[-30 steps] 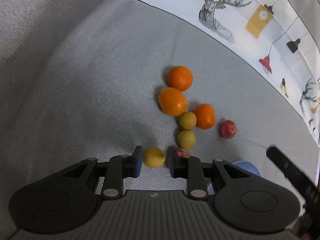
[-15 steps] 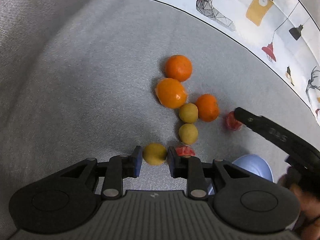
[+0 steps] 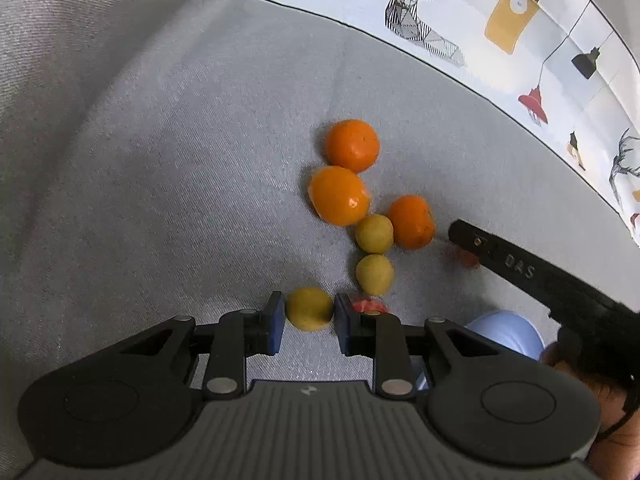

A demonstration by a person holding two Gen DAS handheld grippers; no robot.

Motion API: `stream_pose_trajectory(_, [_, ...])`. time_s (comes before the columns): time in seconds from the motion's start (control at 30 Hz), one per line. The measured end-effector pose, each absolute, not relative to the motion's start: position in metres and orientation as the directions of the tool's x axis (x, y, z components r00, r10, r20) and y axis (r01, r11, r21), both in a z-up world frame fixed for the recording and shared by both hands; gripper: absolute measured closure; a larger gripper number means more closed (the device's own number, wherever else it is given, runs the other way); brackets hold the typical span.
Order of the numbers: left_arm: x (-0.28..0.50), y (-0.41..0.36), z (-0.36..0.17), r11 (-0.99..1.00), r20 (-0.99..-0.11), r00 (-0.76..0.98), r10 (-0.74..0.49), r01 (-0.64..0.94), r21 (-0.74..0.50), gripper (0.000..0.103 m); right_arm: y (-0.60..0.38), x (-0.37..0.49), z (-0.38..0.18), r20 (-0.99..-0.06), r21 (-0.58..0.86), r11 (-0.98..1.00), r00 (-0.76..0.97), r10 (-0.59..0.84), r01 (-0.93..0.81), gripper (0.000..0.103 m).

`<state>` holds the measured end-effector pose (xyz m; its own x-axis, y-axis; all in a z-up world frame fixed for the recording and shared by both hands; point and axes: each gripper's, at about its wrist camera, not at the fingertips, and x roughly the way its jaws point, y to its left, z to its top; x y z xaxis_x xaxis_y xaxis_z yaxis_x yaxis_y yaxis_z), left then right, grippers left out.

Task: Organize fruits
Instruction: 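Grasp a yellow fruit with the left tool while the right tool grasps a red netted fruit, then carry the yellow fruit with the left tool over the plate while the right tool carries the red fruit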

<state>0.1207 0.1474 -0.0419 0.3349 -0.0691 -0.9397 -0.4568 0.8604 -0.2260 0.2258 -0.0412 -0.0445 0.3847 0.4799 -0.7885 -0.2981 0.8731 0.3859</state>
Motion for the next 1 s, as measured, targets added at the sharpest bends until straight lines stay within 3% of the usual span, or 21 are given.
stream_pose_trajectory(0.6, [0.104, 0.107, 0.006, 0.957, -0.849, 0.526, 0.04, -0.264, -0.118, 0.074, -0.143, 0.119, 0.051, -0.63, 0.437, 0.859, 0.59, 0.505, -0.268, 0.073])
stream_pose_trajectory(0.8, [0.087, 0.071, 0.029, 0.989, -0.765, 0.64, 0.065, -0.145, -0.037, 0.074, -0.17, 0.088, 0.058, -0.629, 0.465, 0.859, 0.604, 0.49, -0.213, 0.073])
stream_pose_trajectory(1.0, [0.062, 0.047, 0.04, 0.989, -0.744, 0.668, -0.023, -0.095, -0.115, 0.074, -0.174, 0.085, 0.05, -0.661, 0.401, 0.892, 0.607, 0.441, -0.211, 0.073])
